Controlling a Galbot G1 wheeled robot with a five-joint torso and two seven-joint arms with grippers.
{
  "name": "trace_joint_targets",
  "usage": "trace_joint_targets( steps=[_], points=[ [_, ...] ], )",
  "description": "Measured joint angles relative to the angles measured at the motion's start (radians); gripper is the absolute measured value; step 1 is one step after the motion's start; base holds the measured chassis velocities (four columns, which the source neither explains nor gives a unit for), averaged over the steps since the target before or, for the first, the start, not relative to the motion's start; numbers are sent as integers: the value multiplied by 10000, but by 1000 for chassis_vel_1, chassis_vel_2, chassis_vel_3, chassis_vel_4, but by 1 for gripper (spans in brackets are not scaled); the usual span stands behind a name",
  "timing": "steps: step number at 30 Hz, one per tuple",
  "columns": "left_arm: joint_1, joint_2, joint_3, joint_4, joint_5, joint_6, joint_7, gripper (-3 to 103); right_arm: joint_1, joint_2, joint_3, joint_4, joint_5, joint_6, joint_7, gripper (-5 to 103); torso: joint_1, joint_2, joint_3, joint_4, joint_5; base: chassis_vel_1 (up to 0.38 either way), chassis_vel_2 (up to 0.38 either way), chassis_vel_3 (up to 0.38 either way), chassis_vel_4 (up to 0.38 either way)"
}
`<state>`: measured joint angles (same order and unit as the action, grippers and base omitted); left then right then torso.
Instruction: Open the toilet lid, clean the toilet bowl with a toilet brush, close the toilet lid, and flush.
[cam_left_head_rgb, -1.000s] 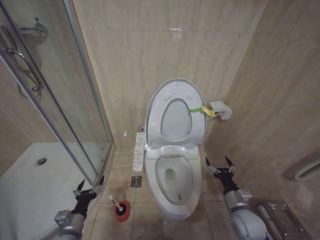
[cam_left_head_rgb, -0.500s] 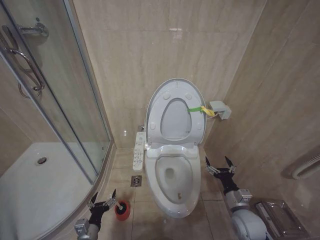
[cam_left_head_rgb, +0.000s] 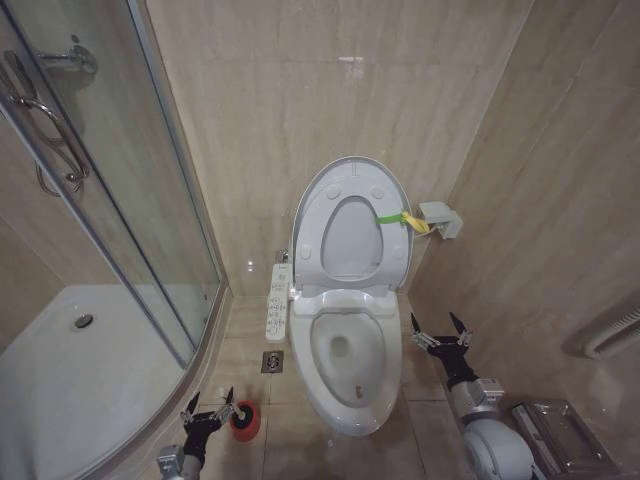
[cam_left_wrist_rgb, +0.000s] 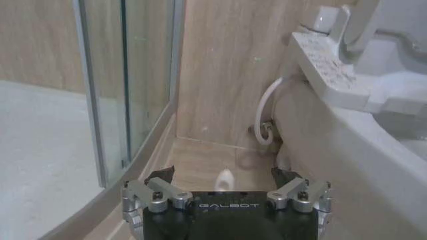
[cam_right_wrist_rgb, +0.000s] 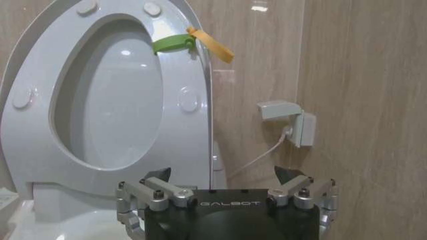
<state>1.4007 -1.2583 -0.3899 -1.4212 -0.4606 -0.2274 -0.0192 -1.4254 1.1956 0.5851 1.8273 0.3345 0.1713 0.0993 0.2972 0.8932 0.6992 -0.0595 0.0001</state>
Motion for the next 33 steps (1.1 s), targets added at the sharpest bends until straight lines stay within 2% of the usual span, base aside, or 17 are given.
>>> trace_joint_targets(
  steps=[10,13,29,30,33],
  points=[
    [-792,-124,384,1216,75,-281,232,98,0,0,0,0,0,0,0,100,0,0,0,-1,-1,0,0,0,0],
    [-1305,-139,468,2024,139,-453,458,98,0,0,0,0,0,0,0,100,0,0,0,0,-1,0,0,0,0],
    [-2268,-303,653,3415,552,-915,1005,94,0,0,0,0,0,0,0,100,0,0,1,0,-1,0,0,0,0],
    [-2281,-333,652,3449,568,-924,1008,73,0,0,0,0,0,0,0,100,0,0,0,0,-1,0,0,0,0],
    [-2285,-402,656,3476,618,-934,1008,73,0,0,0,0,0,0,0,100,0,0,0,0,-1,0,0,0,0]
  ],
)
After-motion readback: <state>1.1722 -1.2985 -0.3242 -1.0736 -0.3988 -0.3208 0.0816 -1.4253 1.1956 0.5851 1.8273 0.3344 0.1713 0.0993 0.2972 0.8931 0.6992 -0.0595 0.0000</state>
